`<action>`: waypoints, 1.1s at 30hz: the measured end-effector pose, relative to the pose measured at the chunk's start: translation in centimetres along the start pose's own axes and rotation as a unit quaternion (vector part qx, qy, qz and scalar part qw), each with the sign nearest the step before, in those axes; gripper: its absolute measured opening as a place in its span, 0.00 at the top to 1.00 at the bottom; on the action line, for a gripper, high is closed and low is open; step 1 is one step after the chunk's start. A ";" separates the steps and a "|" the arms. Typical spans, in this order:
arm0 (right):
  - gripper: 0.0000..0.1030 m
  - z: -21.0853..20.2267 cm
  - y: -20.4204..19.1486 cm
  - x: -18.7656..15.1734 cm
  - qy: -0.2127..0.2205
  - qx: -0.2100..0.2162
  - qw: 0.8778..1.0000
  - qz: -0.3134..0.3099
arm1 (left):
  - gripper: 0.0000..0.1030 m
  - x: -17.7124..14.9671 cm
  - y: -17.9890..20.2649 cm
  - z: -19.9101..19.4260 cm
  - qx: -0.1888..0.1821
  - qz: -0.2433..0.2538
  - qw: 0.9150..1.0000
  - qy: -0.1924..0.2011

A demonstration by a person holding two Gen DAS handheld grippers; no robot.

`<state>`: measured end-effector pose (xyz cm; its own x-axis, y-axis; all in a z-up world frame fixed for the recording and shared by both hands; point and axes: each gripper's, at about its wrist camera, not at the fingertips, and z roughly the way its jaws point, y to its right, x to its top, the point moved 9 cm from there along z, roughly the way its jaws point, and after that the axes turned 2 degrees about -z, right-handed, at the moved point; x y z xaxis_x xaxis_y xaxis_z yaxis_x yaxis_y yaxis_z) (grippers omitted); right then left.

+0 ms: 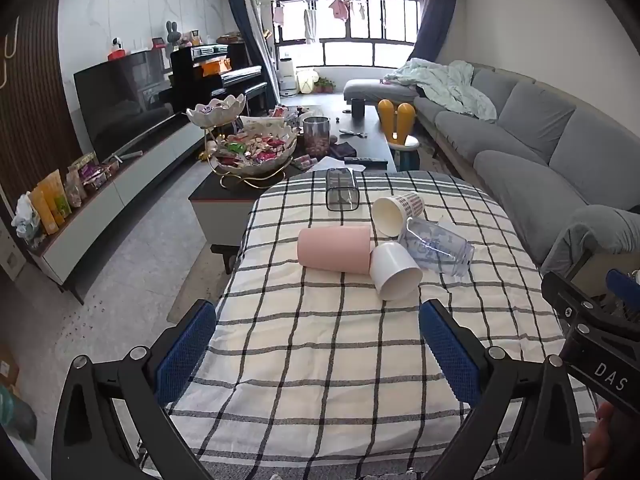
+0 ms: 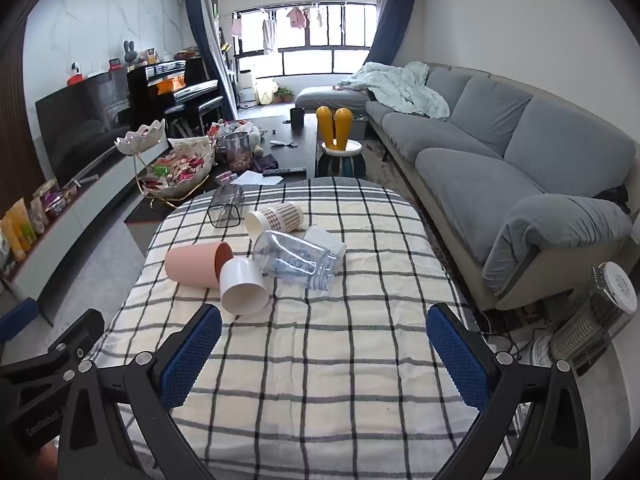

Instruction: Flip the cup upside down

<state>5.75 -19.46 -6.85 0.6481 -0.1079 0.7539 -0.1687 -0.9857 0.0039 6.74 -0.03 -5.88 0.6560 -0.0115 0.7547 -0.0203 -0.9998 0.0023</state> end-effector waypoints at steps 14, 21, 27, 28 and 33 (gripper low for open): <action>0.00 0.0 0.0 0.0 0.001 0.001 1.000 0.001 | 0.00 0.0 -0.2 0.3 0.004 0.009 1.000 -0.008; 0.00 0.0 -0.1 0.0 0.001 0.001 1.000 0.001 | 0.00 0.0 -0.2 0.3 0.004 0.009 1.000 -0.008; 0.00 0.0 -0.1 -0.1 0.001 0.001 1.000 0.002 | 0.00 -0.3 -0.2 0.5 0.005 0.009 1.000 -0.006; 0.00 0.0 -0.1 -0.1 0.001 0.001 1.000 0.002 | 0.00 -0.3 -0.2 0.5 0.005 0.009 1.000 -0.006; 0.00 0.0 -0.1 -0.1 0.001 0.002 1.000 0.002 | 0.00 -0.1 -0.4 0.3 0.006 0.008 1.000 -0.005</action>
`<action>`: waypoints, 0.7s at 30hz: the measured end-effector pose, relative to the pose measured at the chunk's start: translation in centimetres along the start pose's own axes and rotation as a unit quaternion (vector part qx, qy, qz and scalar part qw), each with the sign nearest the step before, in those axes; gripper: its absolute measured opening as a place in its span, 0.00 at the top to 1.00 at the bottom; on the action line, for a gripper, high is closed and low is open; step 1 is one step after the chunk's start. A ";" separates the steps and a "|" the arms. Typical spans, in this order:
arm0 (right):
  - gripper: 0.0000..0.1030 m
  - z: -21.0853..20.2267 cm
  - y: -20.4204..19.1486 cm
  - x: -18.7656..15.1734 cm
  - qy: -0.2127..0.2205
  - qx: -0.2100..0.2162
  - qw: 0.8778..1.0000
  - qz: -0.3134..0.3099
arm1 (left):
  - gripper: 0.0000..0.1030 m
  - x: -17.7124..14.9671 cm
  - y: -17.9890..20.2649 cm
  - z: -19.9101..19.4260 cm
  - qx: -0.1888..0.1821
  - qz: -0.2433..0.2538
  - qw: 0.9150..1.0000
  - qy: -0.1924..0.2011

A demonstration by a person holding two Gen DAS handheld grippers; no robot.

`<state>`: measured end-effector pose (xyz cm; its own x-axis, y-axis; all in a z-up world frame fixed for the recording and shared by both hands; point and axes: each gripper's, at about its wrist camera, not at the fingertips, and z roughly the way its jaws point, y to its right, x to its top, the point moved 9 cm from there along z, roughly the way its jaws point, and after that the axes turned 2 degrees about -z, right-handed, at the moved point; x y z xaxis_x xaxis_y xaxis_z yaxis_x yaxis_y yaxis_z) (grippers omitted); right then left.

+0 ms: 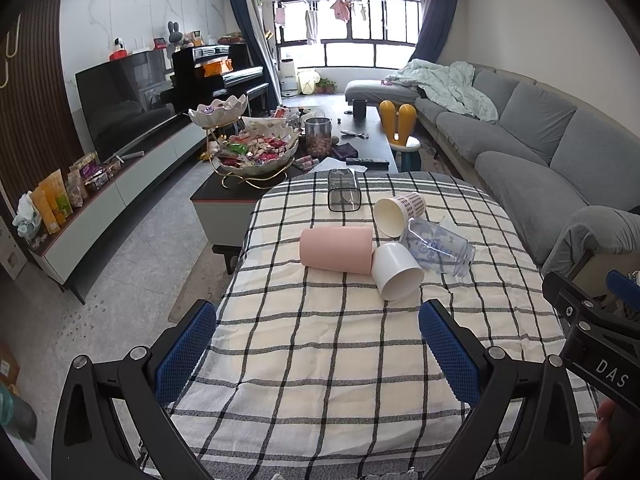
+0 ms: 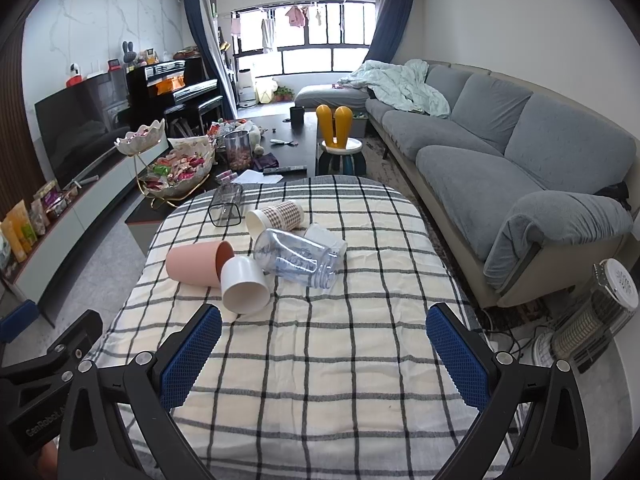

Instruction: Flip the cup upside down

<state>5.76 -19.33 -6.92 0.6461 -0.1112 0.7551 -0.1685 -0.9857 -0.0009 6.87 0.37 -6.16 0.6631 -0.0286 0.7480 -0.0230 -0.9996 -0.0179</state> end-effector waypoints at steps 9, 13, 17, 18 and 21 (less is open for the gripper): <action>0.00 0.0 0.0 0.0 -0.001 0.001 1.000 0.000 | 0.00 0.0 0.1 -0.3 0.000 -0.001 1.000 -0.001; 0.00 0.0 0.0 0.0 -0.001 0.001 1.000 0.000 | 0.00 0.1 0.0 -0.4 0.000 -0.002 1.000 -0.001; 0.00 0.0 0.0 0.0 -0.001 0.001 1.000 0.001 | 0.00 0.0 0.1 -0.3 0.000 -0.001 1.000 -0.001; 0.00 0.0 0.0 0.0 -0.001 0.001 1.000 0.001 | 0.00 0.0 0.1 -0.3 0.000 -0.001 1.000 -0.001; 0.00 -0.1 0.0 0.0 0.000 0.000 1.000 0.001 | 0.00 0.0 0.1 -0.3 0.000 -0.001 1.000 -0.001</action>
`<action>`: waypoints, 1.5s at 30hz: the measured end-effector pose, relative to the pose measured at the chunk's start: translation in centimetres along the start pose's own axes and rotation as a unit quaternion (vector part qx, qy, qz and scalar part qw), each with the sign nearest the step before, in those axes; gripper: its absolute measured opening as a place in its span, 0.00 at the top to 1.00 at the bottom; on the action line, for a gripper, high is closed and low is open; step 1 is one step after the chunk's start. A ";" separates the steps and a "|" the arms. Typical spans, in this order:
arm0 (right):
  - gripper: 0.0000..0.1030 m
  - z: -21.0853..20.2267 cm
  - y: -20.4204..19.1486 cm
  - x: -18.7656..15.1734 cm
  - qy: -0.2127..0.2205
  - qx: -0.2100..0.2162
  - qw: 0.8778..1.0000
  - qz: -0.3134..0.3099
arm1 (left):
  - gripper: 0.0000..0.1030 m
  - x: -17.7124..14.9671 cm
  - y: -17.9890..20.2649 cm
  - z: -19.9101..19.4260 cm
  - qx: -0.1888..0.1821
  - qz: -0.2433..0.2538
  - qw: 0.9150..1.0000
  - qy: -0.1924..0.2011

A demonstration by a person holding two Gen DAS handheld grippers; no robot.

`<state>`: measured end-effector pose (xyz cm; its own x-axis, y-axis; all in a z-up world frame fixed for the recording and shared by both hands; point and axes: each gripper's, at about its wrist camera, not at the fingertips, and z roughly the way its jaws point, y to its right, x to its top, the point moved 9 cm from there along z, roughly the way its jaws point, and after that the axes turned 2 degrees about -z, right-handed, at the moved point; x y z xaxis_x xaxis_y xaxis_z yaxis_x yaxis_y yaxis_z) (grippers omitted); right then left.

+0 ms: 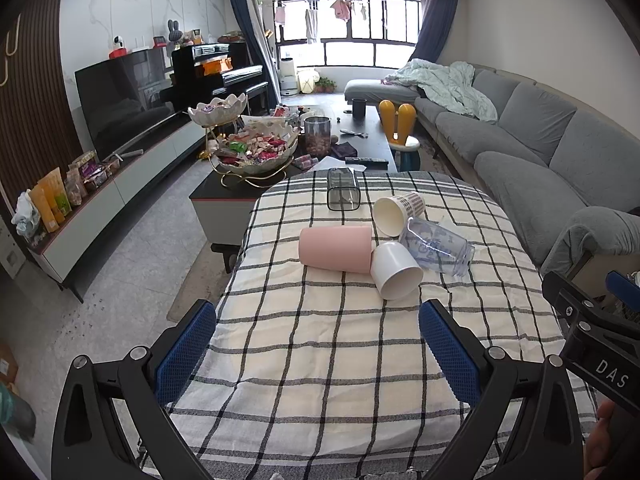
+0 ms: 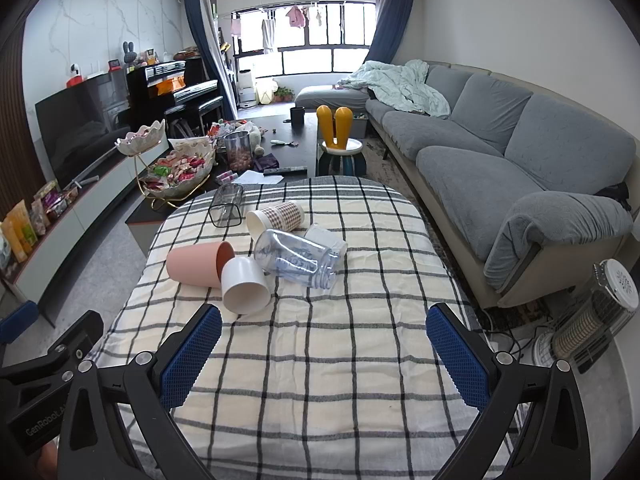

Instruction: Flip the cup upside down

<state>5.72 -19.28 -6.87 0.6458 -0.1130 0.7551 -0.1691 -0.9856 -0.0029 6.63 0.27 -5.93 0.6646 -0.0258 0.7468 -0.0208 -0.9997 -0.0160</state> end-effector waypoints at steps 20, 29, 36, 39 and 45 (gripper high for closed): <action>0.00 0.0 0.0 0.1 0.000 0.001 1.000 0.000 | 0.00 0.1 -0.1 -0.1 -0.001 0.000 1.000 0.000; 0.00 0.3 -0.1 0.1 -0.001 0.000 1.000 0.000 | 0.00 0.2 -0.1 -0.2 0.000 0.000 1.000 -0.001; 0.00 1.1 -0.3 0.5 -0.004 0.001 1.000 0.000 | 0.00 0.6 -0.3 1.0 0.007 0.005 1.000 -0.002; 0.00 1.9 -0.4 0.8 -0.008 0.002 1.000 -0.002 | 0.00 1.0 -0.5 1.9 0.007 0.003 1.000 -0.007; 0.00 5.0 -1.5 3.0 -0.017 0.004 1.000 -0.005 | 0.00 2.6 -1.2 4.4 0.010 -0.009 1.000 -0.009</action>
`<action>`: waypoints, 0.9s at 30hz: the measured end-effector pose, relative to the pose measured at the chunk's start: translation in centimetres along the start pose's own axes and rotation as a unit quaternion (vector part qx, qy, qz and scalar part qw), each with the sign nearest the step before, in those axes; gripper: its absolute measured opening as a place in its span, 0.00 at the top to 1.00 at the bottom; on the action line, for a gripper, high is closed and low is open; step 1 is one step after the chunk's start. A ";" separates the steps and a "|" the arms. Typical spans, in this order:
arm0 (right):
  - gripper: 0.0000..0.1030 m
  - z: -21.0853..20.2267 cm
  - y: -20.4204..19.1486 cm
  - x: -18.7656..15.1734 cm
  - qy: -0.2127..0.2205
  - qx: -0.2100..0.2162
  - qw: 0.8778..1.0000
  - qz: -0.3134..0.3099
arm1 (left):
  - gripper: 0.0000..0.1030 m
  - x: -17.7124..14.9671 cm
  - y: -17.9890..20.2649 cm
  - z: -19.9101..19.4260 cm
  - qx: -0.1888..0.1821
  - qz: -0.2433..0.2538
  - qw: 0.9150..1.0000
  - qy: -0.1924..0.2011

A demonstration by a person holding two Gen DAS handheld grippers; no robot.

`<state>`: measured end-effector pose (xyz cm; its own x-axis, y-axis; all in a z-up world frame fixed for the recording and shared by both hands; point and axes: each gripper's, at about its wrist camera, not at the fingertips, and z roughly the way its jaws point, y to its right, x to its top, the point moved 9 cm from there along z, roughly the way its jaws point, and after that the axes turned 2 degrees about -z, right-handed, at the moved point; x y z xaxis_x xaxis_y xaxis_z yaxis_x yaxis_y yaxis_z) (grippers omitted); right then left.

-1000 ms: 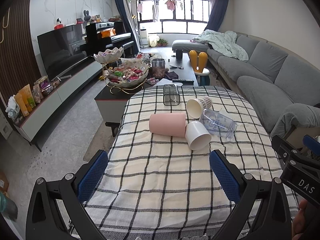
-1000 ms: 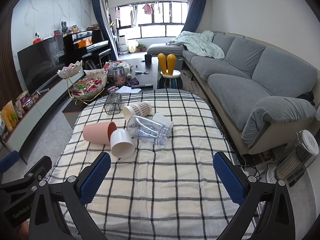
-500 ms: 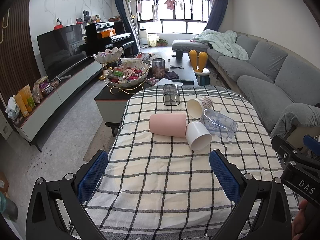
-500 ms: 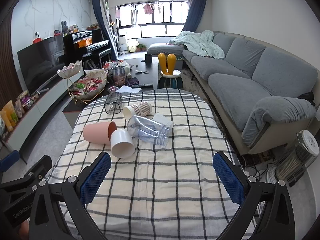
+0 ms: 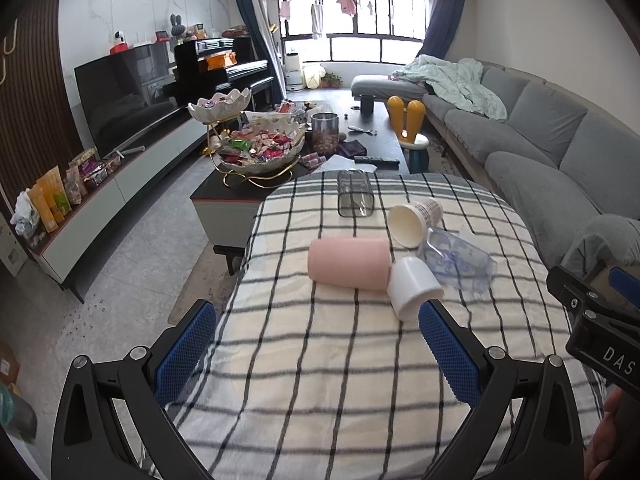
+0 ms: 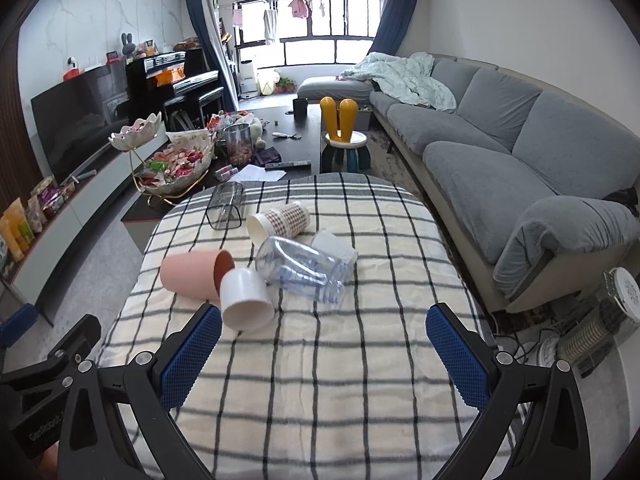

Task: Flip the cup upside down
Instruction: 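Reach the right gripper to the brown houndstooth paper cup and grasp it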

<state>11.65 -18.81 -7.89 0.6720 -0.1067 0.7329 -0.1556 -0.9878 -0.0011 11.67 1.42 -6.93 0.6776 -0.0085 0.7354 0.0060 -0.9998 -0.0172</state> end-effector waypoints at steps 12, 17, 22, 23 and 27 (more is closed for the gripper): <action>0.00 7.7 -3.1 6.5 -0.034 0.037 0.998 0.033 | 0.00 6.2 -3.1 5.9 0.016 -0.018 1.000 0.012; 0.00 12.0 -5.1 9.2 -0.059 0.055 0.995 0.054 | 0.00 9.6 -4.4 9.0 0.025 -0.013 0.999 0.020; 0.00 17.4 -5.6 10.6 -0.116 0.057 0.988 0.087 | 0.00 12.1 -4.9 13.1 0.030 -0.011 0.999 0.015; 0.00 18.7 -5.5 10.7 -0.131 0.057 0.985 0.100 | 0.00 12.6 -4.8 14.1 0.029 -0.010 0.999 0.012; 0.00 23.0 -4.8 10.5 -0.180 0.054 0.971 0.149 | 0.00 14.5 -4.2 17.3 0.031 -0.004 0.999 0.015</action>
<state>36.12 -17.81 -15.81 0.8219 -0.4028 0.4029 -0.3178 -0.9111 -0.2625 34.21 5.77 -7.89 0.6555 -0.0026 0.7552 0.0564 -0.9970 -0.0525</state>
